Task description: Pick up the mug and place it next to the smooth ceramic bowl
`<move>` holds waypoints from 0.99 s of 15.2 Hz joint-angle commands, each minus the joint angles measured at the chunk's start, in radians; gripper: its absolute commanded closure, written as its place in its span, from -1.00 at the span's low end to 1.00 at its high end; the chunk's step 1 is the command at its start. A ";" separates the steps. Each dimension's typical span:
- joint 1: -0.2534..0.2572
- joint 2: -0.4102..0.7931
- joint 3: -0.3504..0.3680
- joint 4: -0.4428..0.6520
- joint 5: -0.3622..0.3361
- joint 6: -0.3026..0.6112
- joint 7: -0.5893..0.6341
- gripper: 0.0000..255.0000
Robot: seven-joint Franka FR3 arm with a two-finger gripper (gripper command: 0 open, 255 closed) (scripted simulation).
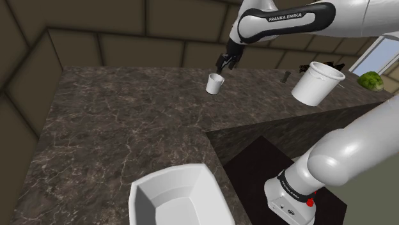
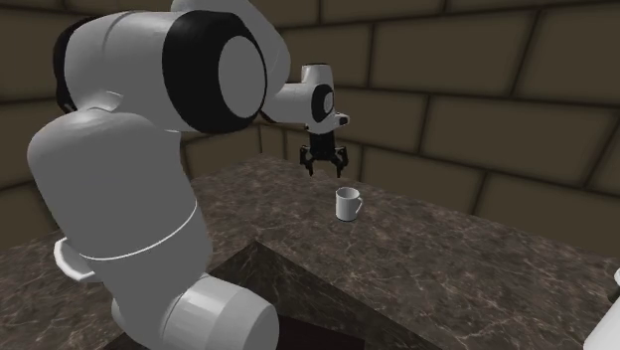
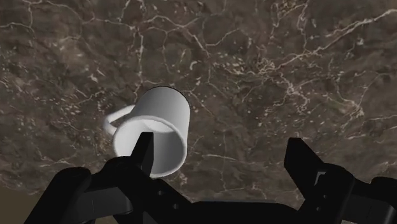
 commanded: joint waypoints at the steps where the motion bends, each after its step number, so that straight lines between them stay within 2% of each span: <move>1: -0.004 0.075 -0.005 0.039 -0.002 0.029 -0.005 -1.00; 8: -0.018 0.333 -0.017 0.216 -0.002 0.084 -0.020 -1.00; 15: -0.022 0.385 -0.019 0.190 -0.003 0.163 -0.020 -1.00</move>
